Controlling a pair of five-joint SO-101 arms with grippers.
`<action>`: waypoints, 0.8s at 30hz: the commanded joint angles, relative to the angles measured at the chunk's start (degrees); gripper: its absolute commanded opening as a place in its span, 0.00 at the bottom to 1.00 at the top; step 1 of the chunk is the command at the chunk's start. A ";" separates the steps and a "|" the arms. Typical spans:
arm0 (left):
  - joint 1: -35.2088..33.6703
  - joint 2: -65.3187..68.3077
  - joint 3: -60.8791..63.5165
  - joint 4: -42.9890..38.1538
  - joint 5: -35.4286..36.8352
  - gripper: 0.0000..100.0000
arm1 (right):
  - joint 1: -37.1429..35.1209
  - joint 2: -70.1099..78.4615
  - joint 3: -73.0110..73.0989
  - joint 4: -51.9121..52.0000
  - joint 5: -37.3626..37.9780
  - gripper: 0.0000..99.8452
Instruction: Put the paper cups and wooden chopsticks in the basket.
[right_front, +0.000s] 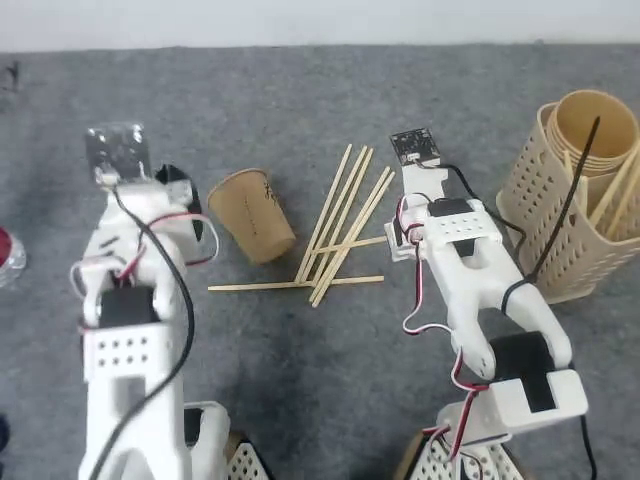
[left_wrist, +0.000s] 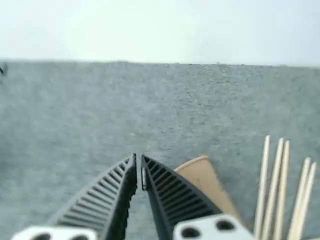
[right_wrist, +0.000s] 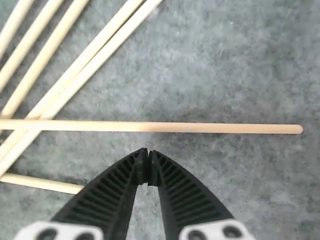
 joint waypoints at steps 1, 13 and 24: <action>-0.09 10.02 -8.84 -2.37 8.62 0.02 | 0.31 -2.15 -0.26 -1.01 1.05 0.01; 0.09 58.37 -51.82 12.92 14.33 0.01 | 0.31 -2.15 -0.26 -1.01 1.05 0.01; 0.18 89.41 -97.27 40.35 14.07 0.01 | 0.22 -2.15 -0.44 -1.01 1.05 0.01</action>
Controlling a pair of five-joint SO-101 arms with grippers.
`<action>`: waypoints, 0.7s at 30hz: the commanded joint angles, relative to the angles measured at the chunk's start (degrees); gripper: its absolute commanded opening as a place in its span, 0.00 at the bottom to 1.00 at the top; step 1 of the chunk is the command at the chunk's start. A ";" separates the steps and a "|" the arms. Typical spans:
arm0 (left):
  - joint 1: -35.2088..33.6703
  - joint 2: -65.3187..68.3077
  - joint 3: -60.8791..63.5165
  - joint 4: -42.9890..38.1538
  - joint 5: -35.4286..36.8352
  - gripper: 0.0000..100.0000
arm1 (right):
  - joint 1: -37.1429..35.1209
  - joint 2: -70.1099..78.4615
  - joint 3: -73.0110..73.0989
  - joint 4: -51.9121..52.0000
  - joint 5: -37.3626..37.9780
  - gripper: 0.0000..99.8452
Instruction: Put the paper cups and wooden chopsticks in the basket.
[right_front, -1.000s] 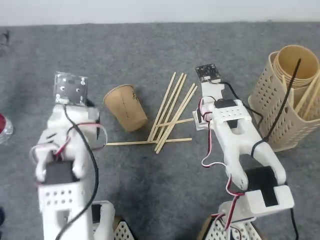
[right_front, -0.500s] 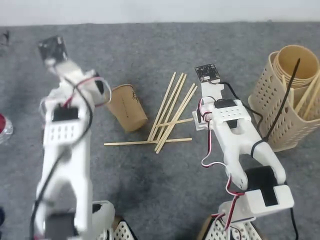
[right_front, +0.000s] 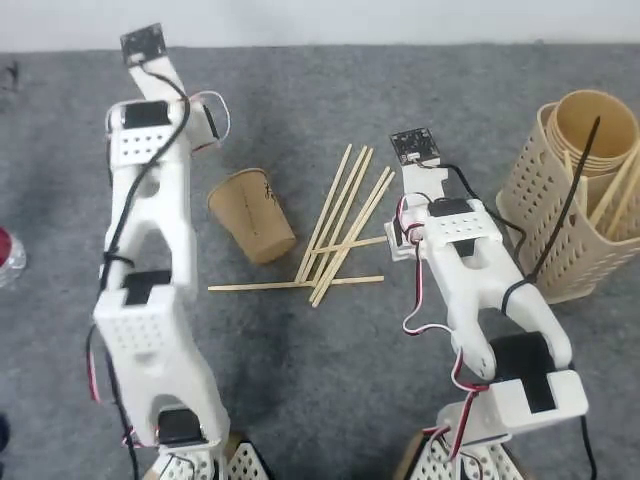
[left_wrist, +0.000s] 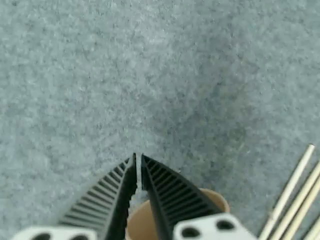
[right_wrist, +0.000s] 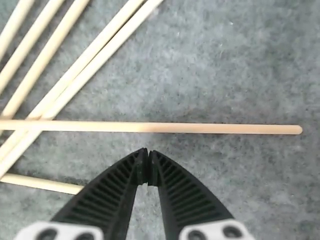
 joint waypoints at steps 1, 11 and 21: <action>0.44 10.02 -18.68 7.74 0.62 0.01 | 0.22 -2.15 -0.44 -1.01 1.05 0.01; 9.41 28.92 -45.14 30.33 -11.25 0.01 | 0.31 -2.15 -0.44 -1.71 1.05 0.01; 9.76 13.19 -20.97 30.24 -23.30 0.01 | 0.31 -2.24 -0.44 -1.71 3.52 0.01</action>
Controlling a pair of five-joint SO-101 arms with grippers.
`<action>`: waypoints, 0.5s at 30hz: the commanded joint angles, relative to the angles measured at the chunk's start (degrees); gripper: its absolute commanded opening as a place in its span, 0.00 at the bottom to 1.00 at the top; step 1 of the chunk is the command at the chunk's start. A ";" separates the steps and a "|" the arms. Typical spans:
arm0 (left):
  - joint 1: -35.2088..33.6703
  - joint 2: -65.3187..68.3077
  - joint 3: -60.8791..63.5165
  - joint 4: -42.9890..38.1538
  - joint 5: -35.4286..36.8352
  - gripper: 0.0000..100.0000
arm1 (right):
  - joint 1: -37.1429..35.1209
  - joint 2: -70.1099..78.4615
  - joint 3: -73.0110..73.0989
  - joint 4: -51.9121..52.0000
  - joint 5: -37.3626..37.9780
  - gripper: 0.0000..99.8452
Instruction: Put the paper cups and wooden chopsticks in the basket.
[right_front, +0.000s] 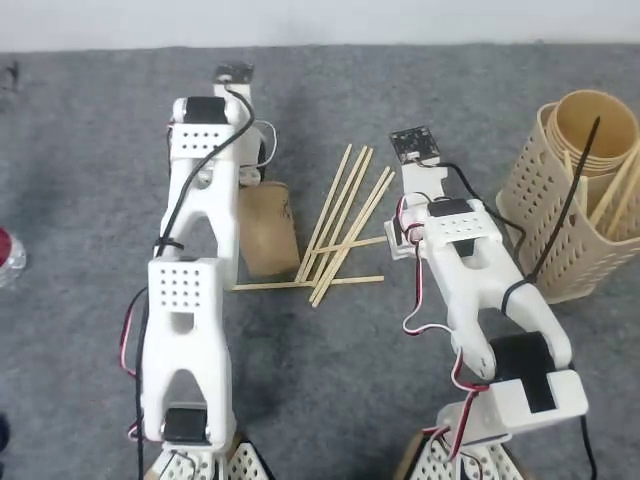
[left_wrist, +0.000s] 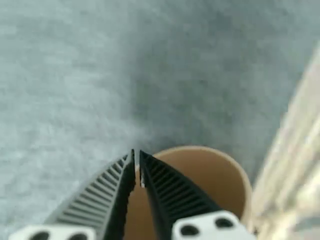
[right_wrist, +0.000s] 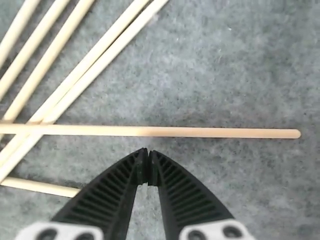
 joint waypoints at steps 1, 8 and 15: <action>2.64 -14.95 16.31 2.11 -9.05 0.01 | 0.31 -2.24 -0.44 -0.84 3.08 0.01; 5.80 -37.45 40.66 1.93 -19.08 0.01 | 0.31 -2.24 -0.44 -0.84 3.52 0.01; 5.01 -56.44 62.55 1.93 -24.53 0.01 | 0.31 -2.24 -0.44 -0.75 3.52 0.01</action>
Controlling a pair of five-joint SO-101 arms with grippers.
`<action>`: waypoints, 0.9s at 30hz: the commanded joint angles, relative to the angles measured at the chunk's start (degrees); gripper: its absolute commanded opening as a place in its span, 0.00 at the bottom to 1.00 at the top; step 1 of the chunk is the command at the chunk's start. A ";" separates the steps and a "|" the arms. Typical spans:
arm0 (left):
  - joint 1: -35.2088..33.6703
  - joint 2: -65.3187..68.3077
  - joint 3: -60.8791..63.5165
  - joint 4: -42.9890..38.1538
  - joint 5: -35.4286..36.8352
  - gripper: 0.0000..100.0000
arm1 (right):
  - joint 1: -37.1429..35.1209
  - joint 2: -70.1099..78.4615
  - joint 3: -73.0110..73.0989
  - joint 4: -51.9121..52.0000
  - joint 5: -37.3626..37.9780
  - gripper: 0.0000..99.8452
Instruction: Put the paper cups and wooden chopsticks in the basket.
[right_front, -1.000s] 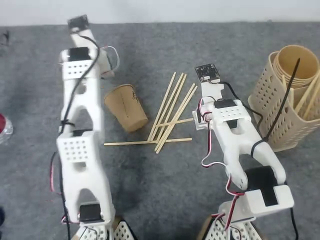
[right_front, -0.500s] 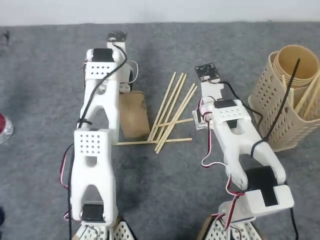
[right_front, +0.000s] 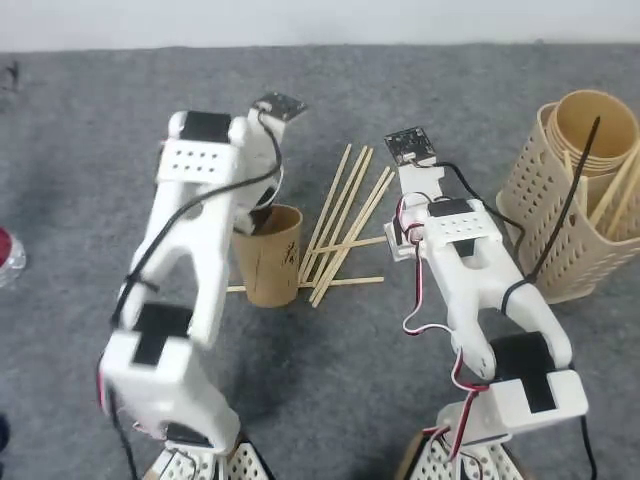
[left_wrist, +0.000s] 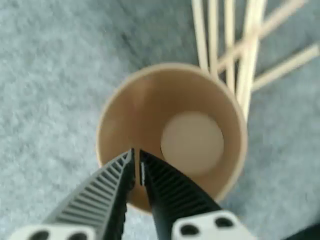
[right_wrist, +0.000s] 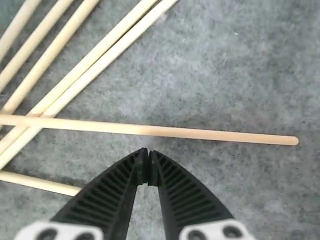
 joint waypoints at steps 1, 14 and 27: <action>-0.18 -14.86 14.02 1.93 -3.43 0.01 | 0.40 -2.24 -0.44 -0.66 0.79 0.01; -0.26 -43.34 25.80 1.76 -3.43 0.02 | 0.57 -2.24 -0.35 -0.48 0.70 0.01; -26.64 -53.71 28.44 -10.29 4.57 0.02 | -0.13 -10.68 -19.43 27.47 0.88 0.09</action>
